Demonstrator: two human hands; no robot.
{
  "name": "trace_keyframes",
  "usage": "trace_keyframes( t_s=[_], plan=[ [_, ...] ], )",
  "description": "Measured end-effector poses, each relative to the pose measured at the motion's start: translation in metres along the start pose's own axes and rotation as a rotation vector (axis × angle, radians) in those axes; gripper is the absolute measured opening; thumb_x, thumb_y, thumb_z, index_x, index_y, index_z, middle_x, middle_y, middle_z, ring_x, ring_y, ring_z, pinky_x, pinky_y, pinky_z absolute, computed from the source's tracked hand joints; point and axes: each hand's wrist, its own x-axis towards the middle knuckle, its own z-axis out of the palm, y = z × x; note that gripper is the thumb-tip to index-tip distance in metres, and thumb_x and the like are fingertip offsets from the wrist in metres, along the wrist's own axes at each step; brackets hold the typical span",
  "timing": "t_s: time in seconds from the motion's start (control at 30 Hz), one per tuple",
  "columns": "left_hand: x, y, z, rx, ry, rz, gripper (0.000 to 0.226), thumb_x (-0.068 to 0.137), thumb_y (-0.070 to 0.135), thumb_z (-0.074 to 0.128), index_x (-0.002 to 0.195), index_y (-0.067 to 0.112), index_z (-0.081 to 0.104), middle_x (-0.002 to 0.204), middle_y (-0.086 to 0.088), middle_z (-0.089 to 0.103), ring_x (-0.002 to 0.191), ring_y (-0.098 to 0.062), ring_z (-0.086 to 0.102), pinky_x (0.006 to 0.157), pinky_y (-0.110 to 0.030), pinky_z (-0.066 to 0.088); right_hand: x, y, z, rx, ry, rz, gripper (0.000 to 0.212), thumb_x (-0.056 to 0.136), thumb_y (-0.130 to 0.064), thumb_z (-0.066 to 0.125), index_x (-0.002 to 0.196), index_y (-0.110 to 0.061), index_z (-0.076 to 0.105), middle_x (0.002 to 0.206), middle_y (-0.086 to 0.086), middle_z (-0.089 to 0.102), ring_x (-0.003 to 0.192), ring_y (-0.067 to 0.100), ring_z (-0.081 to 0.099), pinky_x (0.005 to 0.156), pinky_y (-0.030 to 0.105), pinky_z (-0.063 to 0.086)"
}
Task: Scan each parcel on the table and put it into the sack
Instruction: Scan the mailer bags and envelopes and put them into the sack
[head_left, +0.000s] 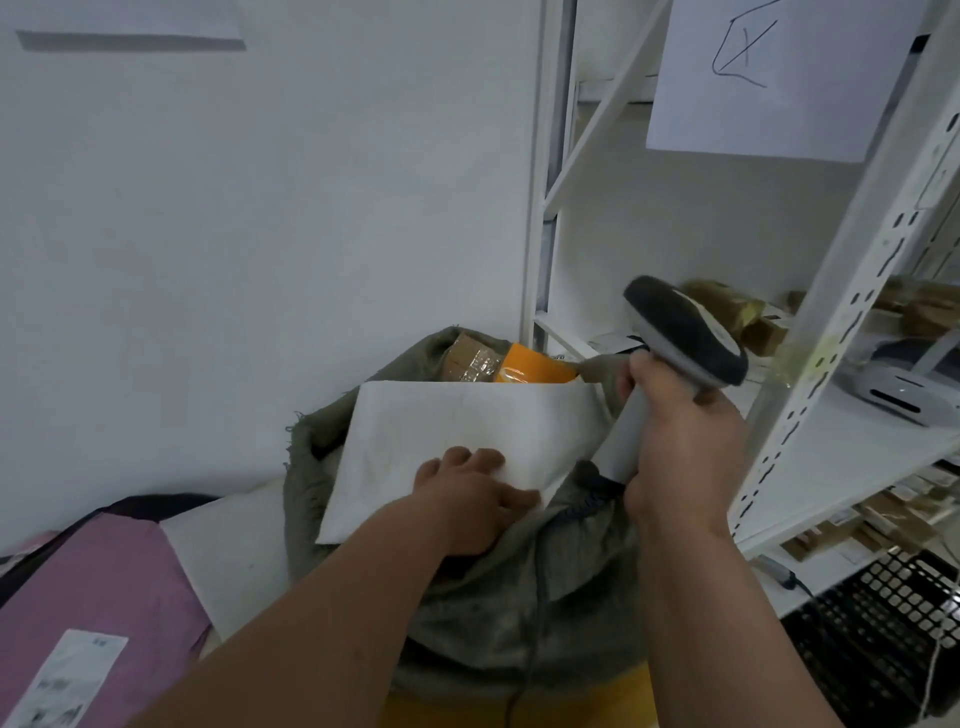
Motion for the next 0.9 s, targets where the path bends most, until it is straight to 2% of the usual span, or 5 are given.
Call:
trace_keyframes(
  t_s=[0.2,0.43,0.6,0.73,0.9],
  plan=[
    [-0.011,-0.007,-0.019,-0.745,0.031,-0.087,0.039,0.098,0.050,0.044,0.135,0.040,0.055,0.149,0.011,0.041,0.133,-0.012,0.037,0.102,-0.029,0.024,0.000,0.016,0.011,-0.252,-0.208,0.171,0.014,0.081,-0.031,0.075,0.080,-0.017,0.072,0.086,0.005,0.074,0.087,0.023,0.069,0.077,0.038,0.054],
    [-0.024,-0.046,-0.020,-0.441,0.664,-0.410,0.042,0.094,0.036,0.054,0.136,0.037,0.053,0.149,0.008,0.043,0.137,-0.018,0.034,0.116,-0.040,0.021,-0.014,0.032,0.018,-0.364,-0.153,0.153,0.021,0.081,-0.030,0.073,0.073,-0.012,0.067,0.078,0.009,0.069,0.078,0.025,0.063,0.075,0.038,0.051],
    [-0.046,-0.080,-0.001,-0.569,0.576,-0.789,0.052,0.093,0.036,0.049,0.143,0.043,0.037,0.161,-0.004,0.009,0.145,-0.031,0.011,0.115,-0.051,0.015,-0.023,0.027,0.018,-0.286,-0.116,0.175,0.018,0.082,-0.028,0.072,0.075,-0.015,0.063,0.080,0.003,0.066,0.079,0.021,0.061,0.078,0.038,0.049],
    [-0.047,-0.092,0.016,-0.990,0.392,-0.839,0.043,0.100,0.018,0.045,0.141,0.005,0.044,0.142,-0.017,0.044,0.122,-0.030,0.046,0.103,-0.037,0.038,-0.035,0.020,0.019,-0.235,-0.107,0.203,0.018,0.083,-0.022,0.071,0.072,-0.015,0.059,0.074,0.001,0.061,0.072,0.017,0.057,0.070,0.032,0.046],
    [-0.046,-0.077,-0.021,-0.907,0.777,-0.622,0.039,0.100,0.015,0.039,0.137,0.005,0.048,0.142,-0.014,0.048,0.128,-0.031,0.044,0.109,-0.039,0.034,-0.040,0.007,0.028,-0.118,-0.084,0.249,0.014,0.083,-0.022,0.072,0.075,-0.016,0.063,0.078,0.001,0.067,0.075,0.018,0.062,0.077,0.038,0.052]
  ],
)
